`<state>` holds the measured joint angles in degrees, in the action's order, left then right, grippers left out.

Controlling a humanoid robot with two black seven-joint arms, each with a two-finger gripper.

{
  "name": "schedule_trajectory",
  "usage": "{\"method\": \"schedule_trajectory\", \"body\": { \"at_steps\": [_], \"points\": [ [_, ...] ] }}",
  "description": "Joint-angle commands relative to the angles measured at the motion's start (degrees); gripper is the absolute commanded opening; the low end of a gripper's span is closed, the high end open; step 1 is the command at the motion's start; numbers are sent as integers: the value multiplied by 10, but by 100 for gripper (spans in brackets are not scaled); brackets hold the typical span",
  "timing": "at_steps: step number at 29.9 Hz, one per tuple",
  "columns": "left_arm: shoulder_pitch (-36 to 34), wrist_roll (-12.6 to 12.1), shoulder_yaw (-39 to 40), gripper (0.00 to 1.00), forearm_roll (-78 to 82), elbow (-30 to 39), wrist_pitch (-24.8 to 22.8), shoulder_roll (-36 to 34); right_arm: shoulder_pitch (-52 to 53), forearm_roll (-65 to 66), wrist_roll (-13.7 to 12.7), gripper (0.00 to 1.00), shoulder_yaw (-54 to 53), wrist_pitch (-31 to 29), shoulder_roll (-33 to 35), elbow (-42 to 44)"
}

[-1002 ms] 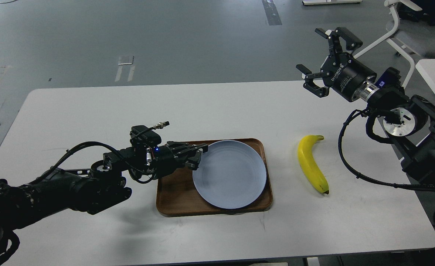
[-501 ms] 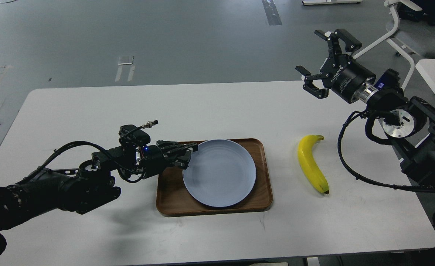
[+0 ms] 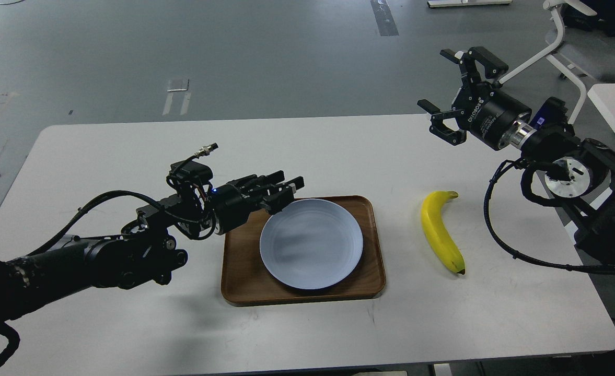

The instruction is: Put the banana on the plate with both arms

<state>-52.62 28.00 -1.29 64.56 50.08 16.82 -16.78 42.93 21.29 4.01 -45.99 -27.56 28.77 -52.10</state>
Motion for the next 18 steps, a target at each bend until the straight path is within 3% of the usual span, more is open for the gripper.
{"method": "schedule_trajectory", "body": {
  "at_steps": [1,3,6,8,10,11,15,18],
  "points": [
    [-40,0,54,100,-132,0,-9,0,3,177,5,100,38,4,62,-67],
    [-52,0,73,100,-213,-1,-27,0,2,297,20,100,59,11,98,-111],
    [-71,-30,99,99,-325,-3,-61,-4,2,428,34,99,99,36,145,-156],
    [-76,-72,126,100,-406,-9,-86,-5,4,497,34,99,135,62,170,-182],
    [-76,-132,159,100,-477,-9,-109,-20,9,586,29,99,184,75,197,-206],
    [-75,-143,167,100,-486,-9,-114,-23,12,612,28,99,194,75,204,-209],
    [-69,-154,190,100,-487,-9,-116,-28,17,713,28,96,237,80,215,-211],
    [-64,-153,189,100,-487,-6,-115,-28,14,712,-4,93,250,82,209,-209]
  ]
}}
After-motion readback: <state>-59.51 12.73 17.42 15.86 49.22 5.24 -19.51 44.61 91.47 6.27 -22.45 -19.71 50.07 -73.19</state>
